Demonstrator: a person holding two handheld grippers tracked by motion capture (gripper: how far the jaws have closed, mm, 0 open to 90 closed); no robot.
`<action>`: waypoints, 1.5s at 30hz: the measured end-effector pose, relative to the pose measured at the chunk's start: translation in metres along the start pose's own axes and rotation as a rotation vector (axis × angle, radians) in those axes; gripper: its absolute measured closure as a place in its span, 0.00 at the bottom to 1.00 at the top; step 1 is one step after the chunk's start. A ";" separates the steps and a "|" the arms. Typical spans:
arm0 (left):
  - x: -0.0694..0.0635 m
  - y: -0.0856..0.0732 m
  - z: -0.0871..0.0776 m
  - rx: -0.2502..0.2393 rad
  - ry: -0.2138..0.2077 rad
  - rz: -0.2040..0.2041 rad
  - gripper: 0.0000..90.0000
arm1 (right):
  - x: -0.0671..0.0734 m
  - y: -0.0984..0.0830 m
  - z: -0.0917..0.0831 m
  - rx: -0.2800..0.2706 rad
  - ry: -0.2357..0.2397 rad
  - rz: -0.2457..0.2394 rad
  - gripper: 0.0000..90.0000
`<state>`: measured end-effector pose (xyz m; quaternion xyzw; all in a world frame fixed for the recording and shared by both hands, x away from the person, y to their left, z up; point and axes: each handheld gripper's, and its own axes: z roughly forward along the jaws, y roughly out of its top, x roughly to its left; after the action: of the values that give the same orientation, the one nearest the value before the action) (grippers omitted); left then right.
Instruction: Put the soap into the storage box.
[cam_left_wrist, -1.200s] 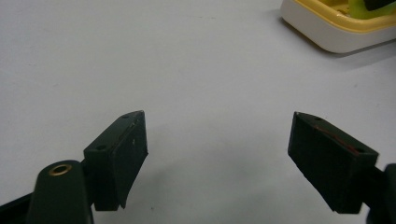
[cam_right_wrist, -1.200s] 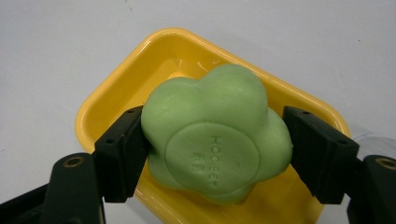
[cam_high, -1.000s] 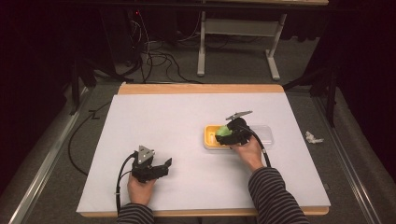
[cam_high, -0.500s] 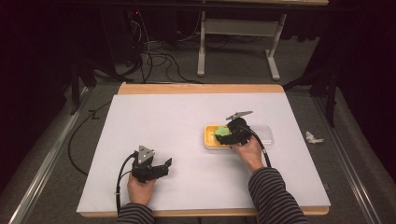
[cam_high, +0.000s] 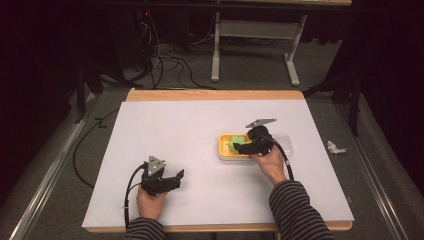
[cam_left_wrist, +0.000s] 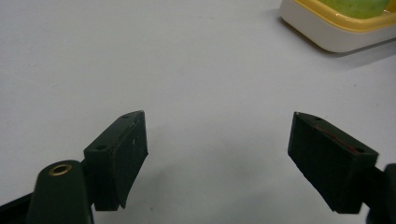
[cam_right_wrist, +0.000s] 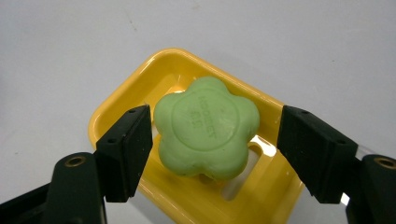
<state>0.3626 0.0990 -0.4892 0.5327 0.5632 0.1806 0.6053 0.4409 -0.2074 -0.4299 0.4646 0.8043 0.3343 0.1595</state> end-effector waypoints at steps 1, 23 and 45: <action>0.000 0.000 0.000 0.002 0.001 0.001 0.23 | 0.000 0.000 -0.002 -0.002 0.001 -0.003 0.31; 0.000 0.000 -0.001 -0.007 -0.009 -0.008 0.22 | -0.008 -0.007 -0.037 -0.084 0.000 0.020 0.34; 0.000 0.000 -0.001 -0.006 -0.008 -0.001 0.22 | -0.030 -0.028 -0.071 -0.139 -0.022 0.081 0.35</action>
<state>0.3620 0.0993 -0.4889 0.5312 0.5607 0.1797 0.6092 0.3982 -0.2704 -0.3991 0.4883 0.7578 0.3905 0.1867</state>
